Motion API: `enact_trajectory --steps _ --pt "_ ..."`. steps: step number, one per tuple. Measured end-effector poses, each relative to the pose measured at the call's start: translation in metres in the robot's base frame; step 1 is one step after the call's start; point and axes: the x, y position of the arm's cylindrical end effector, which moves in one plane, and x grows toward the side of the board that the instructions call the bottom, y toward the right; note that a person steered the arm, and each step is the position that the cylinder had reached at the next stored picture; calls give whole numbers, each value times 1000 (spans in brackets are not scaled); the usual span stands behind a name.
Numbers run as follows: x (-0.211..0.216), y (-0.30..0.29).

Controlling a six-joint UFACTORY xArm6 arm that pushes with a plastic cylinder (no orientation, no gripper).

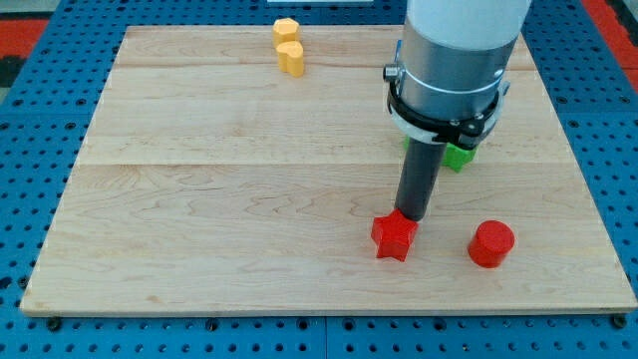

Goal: Separate the green blocks from each other

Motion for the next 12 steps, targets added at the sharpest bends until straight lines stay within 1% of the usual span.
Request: enact_trajectory --steps 1,2,3,4,5,6,7,8,9,10,11,12 --pt "-33 44" --pt "-67 132" --pt "-87 78" --pt "-97 -21" --pt "-117 -60" --pt "-157 -71" --pt "-148 -115" --pt "-126 -114" --pt "-140 -117" --pt "-153 -69" --pt "-135 -67" --pt "-131 -73"
